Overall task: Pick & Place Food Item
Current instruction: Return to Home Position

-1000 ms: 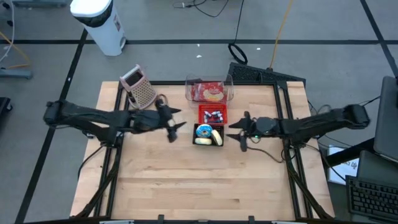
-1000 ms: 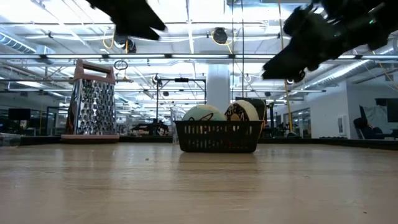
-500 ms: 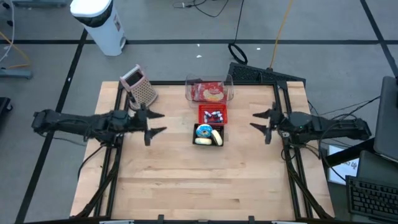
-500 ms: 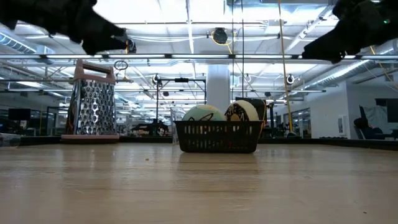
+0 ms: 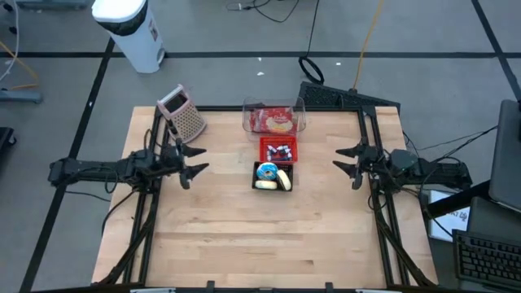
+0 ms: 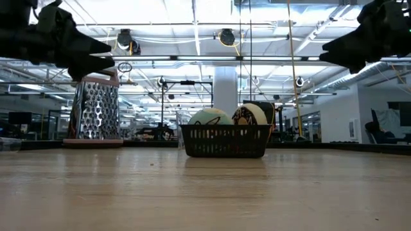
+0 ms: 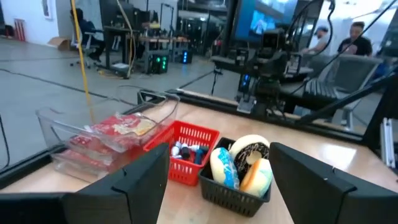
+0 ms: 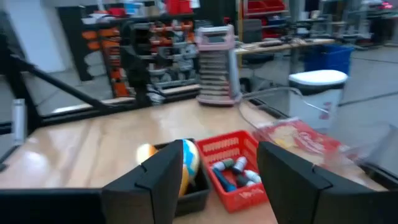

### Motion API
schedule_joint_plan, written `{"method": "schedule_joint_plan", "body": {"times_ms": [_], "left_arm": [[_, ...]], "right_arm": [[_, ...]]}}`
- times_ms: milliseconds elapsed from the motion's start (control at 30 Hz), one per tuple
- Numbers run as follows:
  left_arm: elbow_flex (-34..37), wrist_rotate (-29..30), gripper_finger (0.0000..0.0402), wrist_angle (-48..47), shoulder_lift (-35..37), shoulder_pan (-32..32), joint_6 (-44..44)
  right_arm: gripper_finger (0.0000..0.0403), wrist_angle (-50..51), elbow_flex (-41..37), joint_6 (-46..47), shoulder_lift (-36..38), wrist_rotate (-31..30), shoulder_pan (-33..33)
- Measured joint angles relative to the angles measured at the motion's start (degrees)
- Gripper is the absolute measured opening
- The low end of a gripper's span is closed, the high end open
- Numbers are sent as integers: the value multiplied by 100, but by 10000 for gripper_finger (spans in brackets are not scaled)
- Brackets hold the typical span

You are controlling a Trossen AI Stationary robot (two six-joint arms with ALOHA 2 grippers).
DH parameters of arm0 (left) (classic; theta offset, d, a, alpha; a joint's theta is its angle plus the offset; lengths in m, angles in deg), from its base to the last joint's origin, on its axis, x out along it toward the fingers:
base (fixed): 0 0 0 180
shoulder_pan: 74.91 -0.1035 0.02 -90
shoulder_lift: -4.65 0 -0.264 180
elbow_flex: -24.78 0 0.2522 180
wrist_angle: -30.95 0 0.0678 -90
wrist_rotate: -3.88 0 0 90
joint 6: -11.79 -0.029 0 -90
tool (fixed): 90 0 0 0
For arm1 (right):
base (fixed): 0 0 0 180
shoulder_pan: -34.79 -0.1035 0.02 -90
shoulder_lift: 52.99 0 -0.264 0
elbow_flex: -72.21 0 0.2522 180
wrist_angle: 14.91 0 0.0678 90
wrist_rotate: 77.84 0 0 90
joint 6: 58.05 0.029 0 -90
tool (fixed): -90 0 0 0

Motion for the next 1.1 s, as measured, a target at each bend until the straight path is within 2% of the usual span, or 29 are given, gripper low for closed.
{"method": "schedule_joint_plan", "body": {"times_ms": [200,400,600,1100], "left_arm": [[423,11,274,20,561,128,2],[417,130,274,-16,590,273,-106],[417,126,273,66,589,340,-178],[408,128,273,40,568,345,-260]], "right_arm": [[193,-592,-326,-20,40,-96,0],[196,-943,-819,-8,38,-93,0],[192,-1775,-1404,-14,30,-74,-4],[193,-1772,-1447,-40,-10,-75,-4]]}}
